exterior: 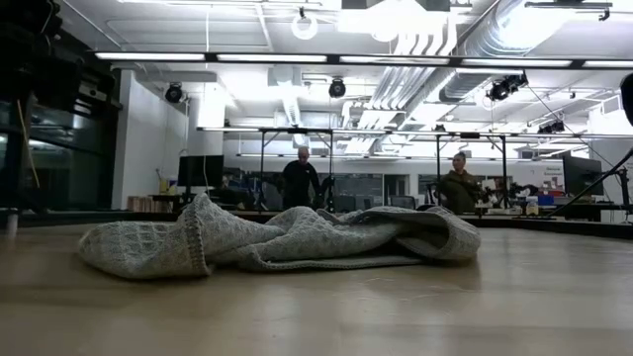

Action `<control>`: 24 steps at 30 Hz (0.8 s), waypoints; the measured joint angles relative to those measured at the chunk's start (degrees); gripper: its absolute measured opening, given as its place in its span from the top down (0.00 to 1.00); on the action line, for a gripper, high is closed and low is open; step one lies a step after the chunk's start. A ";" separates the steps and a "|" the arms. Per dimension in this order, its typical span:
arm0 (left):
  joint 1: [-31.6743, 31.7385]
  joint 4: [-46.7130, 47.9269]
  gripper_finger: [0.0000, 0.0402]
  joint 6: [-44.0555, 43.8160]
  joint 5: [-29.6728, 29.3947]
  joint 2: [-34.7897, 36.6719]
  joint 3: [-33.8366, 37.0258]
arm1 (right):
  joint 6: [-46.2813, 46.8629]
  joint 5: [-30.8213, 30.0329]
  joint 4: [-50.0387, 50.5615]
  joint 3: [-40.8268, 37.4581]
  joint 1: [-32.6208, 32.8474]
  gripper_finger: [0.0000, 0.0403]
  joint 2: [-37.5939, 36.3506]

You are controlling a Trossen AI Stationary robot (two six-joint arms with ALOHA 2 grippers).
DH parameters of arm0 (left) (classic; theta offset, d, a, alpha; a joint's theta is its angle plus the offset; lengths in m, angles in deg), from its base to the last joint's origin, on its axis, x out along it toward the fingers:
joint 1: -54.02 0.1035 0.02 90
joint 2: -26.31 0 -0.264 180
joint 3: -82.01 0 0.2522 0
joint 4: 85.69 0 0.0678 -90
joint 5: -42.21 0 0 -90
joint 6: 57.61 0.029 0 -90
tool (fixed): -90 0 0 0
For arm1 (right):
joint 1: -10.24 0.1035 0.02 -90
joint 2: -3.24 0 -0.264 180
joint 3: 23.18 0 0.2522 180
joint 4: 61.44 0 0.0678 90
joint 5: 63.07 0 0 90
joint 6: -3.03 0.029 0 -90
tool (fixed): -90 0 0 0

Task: Fold microfiber towels
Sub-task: Fold the gray microfiber towel

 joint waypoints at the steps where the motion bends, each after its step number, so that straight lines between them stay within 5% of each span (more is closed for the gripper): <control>1: 0.00 -0.37 0.65 -0.09 -0.13 -0.02 0.00 | 0.00 -0.03 0.01 -0.01 -0.01 0.99 -0.01; 12: 0.00 -6.85 0.65 -4.38 -7.79 0.00 0.00 | -2.91 -0.10 -2.72 -0.02 0.00 0.99 0.01; 20: 0.00 -6.91 0.65 -7.80 -12.40 -0.02 0.00 | -3.18 -1.78 -14.85 -0.02 -0.02 0.99 -0.01; 24: 0.00 -9.78 0.65 -7.66 -16.27 -0.02 -0.04 | -5.67 -9.15 -18.55 -0.02 -0.02 0.99 0.01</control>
